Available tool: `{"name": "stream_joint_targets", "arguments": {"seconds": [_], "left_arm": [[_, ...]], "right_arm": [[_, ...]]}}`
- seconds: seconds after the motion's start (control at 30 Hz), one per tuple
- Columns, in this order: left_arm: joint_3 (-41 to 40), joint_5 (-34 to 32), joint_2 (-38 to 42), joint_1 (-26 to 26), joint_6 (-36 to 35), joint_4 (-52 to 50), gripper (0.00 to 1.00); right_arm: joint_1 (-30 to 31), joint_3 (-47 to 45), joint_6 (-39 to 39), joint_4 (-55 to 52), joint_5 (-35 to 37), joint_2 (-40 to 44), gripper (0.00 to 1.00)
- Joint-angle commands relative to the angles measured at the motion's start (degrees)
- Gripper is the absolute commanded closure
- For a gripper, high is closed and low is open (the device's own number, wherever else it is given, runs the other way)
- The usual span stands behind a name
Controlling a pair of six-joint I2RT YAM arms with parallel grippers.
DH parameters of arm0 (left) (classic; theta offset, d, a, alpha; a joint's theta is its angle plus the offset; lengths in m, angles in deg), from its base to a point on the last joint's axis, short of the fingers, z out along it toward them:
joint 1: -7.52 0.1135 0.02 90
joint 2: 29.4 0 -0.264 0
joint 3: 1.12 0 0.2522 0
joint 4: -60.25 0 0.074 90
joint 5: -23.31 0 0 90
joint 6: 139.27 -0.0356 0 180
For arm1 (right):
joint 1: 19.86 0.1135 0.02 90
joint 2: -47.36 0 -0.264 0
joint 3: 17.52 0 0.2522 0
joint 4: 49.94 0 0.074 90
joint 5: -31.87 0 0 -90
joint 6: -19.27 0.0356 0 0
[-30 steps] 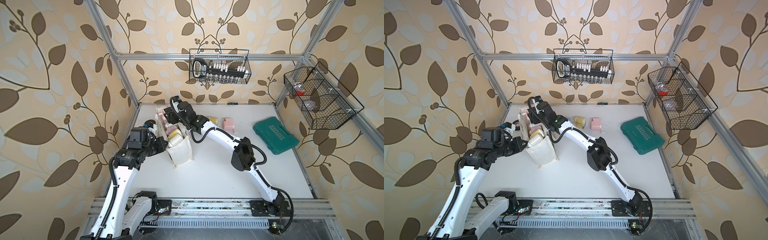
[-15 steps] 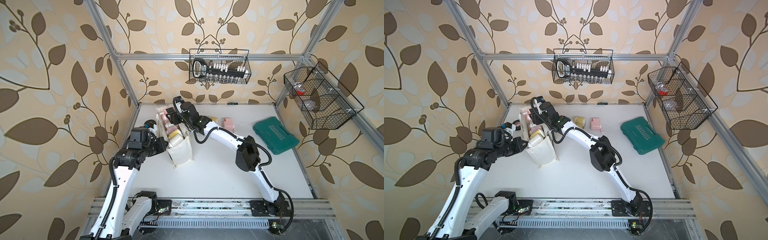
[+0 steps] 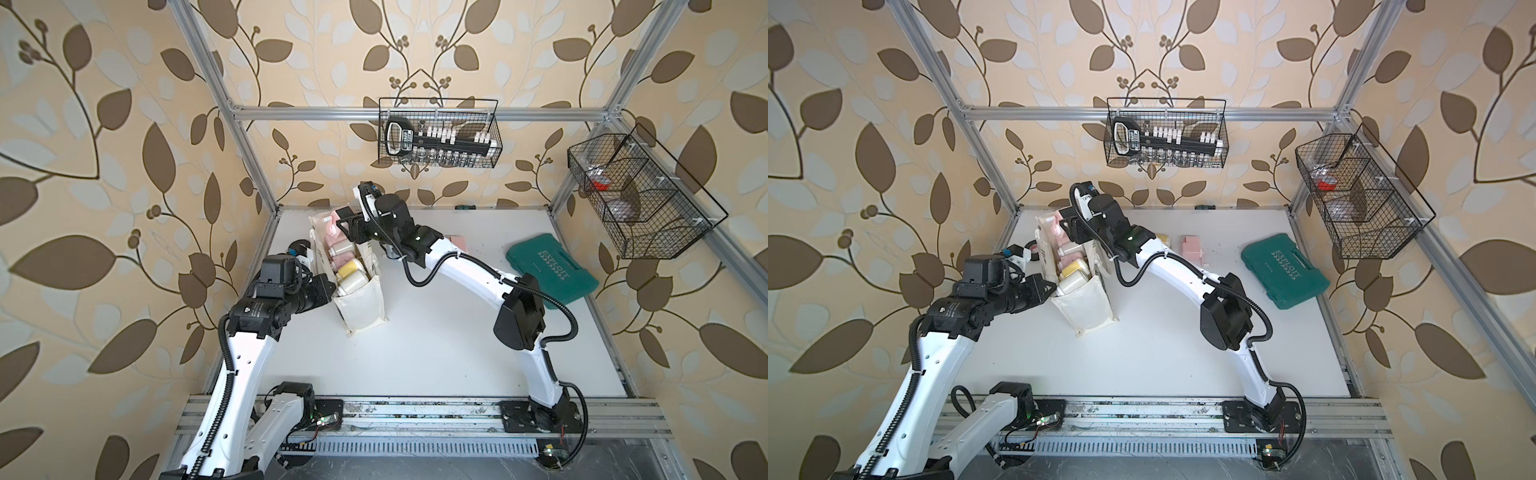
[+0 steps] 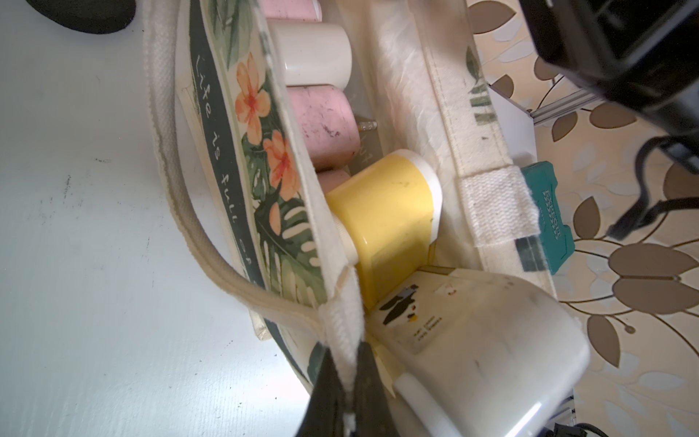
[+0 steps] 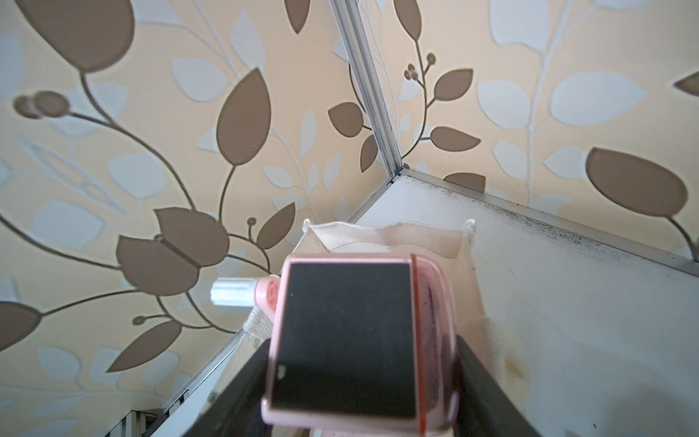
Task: Take out the pencil sharpeners from the tote bags
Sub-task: Pick up the pencil sharpener from the canvas bag, then place the pencil sharpener at the center of the board.
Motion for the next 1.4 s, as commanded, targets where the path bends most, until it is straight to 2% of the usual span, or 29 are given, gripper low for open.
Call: {"name": "stream_joint_targets", "arguments": {"seconds": [0.0,0.33,0.57,0.77,1.03,1.17,1.37], "left_arm": [[-0.54,-0.01,0.32,-0.46,-1.80,-2.44,1.00],[-1.32,-0.08,0.41,-0.46,-1.59,-1.70,1.00],[-0.98,0.06,-0.03,-0.46,-1.55,-1.38,1.00],[-1.33,0.05,0.32,-0.46,-1.51,-1.12,1.00],[-1.07,0.45,0.45,-0.46,-1.53,-0.95,1.00],[-1.01,0.62,0.34,-0.46,-1.48,-0.86,1.00],[-0.89,0.30,0.98,-0.46,-1.53,-1.21,1.00]], "right_arm": [[0.19,-1.48,0.74,0.89,-1.44,4.10,0.67],[0.16,-5.41,-1.92,-3.68,-1.77,12.84,0.67],[-1.73,-15.60,-4.56,-6.80,3.70,23.58,0.67],[-7.38,-31.40,-4.10,-7.94,7.77,35.02,0.66],[-22.92,-52.40,-1.36,-8.82,11.45,46.04,0.66],[-28.81,-56.67,-2.10,-9.44,14.42,44.94,0.65],[-33.47,-53.69,-2.79,-12.79,15.34,35.56,0.64]]}}
